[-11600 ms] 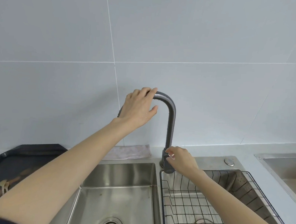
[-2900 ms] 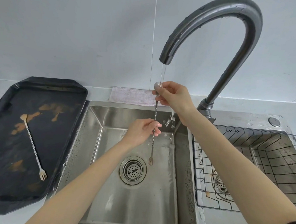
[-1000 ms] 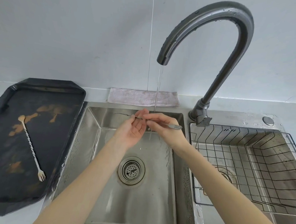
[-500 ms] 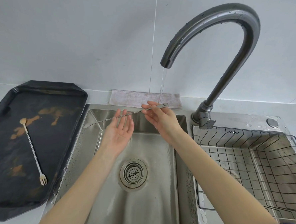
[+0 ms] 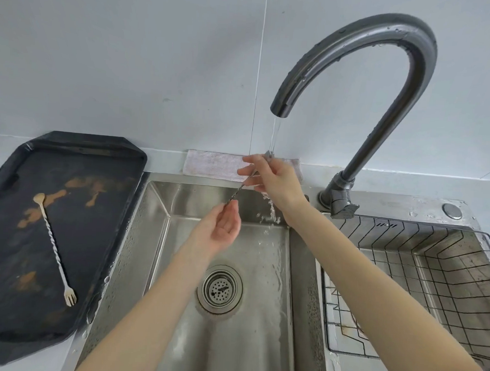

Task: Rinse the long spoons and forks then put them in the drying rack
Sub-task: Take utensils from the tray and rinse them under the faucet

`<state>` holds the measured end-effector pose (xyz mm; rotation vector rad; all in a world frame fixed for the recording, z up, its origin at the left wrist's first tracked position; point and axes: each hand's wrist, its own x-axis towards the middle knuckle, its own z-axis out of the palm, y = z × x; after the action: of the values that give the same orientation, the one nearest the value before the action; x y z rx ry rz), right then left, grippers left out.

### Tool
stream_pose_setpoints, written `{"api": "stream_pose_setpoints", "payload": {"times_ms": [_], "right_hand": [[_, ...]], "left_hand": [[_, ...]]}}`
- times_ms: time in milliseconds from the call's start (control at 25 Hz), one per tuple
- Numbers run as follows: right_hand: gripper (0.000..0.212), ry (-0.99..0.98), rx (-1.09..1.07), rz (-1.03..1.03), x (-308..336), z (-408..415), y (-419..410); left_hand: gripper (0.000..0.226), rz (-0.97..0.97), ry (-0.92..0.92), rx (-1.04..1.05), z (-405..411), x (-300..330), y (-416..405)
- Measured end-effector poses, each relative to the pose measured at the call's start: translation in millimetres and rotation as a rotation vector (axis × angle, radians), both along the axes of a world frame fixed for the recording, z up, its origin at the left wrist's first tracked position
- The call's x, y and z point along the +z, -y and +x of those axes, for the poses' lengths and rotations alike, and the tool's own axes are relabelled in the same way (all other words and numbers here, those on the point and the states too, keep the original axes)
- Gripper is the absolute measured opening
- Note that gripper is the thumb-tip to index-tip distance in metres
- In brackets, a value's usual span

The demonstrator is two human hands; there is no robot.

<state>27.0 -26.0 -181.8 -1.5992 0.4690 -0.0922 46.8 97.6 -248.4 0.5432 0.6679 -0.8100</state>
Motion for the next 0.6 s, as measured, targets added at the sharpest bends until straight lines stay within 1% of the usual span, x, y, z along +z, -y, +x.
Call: {"api": "stream_pose_setpoints", "payload": {"times_ms": [80,280,360,480,600], "right_hand": [[0.014,0.042,0.005,-0.053,5.7,0.5,4.4],[0.02,0.05,0.038,-0.189,15.5,-4.4,13.9],[0.022,0.057,0.029,-0.256,18.4,-8.3,15.7],[0.027,0.059,0.035,-0.305,23.4,-11.3,17.0],[0.025,0.103,0.006,-0.327,23.4,-9.2,18.5]], "left_hand": [[0.022,-0.066,-0.049,-0.025,-0.9,0.9,14.1],[0.029,-0.192,-0.147,-0.023,0.0,7.3,46.5],[0.029,-0.21,-0.156,-0.013,-2.2,11.2,54.2],[0.023,-0.275,-0.176,0.009,-4.9,11.7,54.9],[0.021,-0.324,-0.133,0.049,-4.4,11.7,52.8]]}}
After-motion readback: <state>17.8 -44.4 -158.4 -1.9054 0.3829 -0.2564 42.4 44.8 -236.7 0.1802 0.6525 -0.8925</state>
